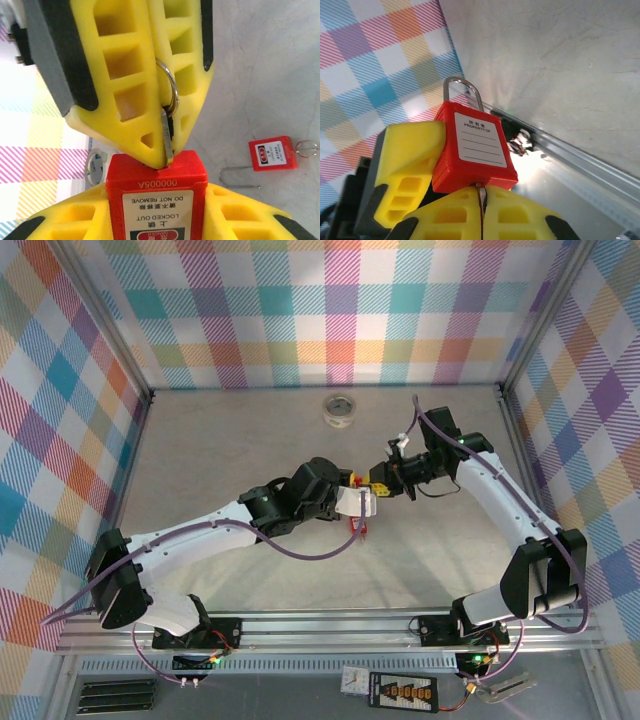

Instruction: Unlock with the key

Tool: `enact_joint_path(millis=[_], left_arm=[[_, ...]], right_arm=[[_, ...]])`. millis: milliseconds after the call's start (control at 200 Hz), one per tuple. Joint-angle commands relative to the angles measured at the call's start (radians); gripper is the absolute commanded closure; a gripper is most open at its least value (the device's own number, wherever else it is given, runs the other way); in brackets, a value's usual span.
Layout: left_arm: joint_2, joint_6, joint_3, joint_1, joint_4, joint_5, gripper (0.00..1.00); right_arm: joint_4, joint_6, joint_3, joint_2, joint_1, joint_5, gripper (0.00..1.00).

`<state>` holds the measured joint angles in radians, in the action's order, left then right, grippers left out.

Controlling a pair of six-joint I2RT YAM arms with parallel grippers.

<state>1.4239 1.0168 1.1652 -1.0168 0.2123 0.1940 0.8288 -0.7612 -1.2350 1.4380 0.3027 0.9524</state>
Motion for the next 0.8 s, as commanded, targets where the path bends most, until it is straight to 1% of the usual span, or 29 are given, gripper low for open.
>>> enact_joint_path(millis=[0,80,145,255,325,425,595,725,795], left_arm=[[-0.025,-0.017,0.004,-0.102,-0.219,-0.184,1.00],[-0.022,-0.032,0.008,-0.096,-0.212,-0.173,1.00],[-0.020,-0.058,0.013,-0.085,-0.201,-0.175,1.00],[-0.020,-0.094,-0.001,-0.063,-0.208,-0.176,1.00],[-0.015,-0.115,-0.004,-0.050,-0.199,-0.185,1.00],[-0.009,-0.157,-0.003,-0.027,-0.179,-0.215,1.00],[0.015,-0.198,0.010,-0.007,-0.135,-0.203,1.00],[0.014,-0.245,-0.001,0.020,-0.139,-0.206,1.00],[0.006,-0.294,-0.003,0.042,-0.152,-0.214,1.00]], right_arm=[[-0.284,-0.184,0.004,0.023,-0.012,-0.007,1.00],[-0.273,-0.189,0.009,0.020,-0.023,-0.012,1.00],[-0.261,-0.185,0.008,0.013,-0.036,-0.008,0.95],[-0.234,-0.173,0.008,-0.009,-0.074,-0.003,0.91],[-0.204,-0.150,0.001,-0.017,-0.097,0.006,0.83],[-0.131,-0.087,-0.029,-0.025,-0.122,0.009,0.68],[-0.063,-0.024,-0.040,-0.053,-0.181,0.012,0.56],[0.007,0.068,-0.056,-0.080,-0.235,-0.043,0.43],[0.036,0.137,-0.058,-0.105,-0.255,-0.119,0.35]])
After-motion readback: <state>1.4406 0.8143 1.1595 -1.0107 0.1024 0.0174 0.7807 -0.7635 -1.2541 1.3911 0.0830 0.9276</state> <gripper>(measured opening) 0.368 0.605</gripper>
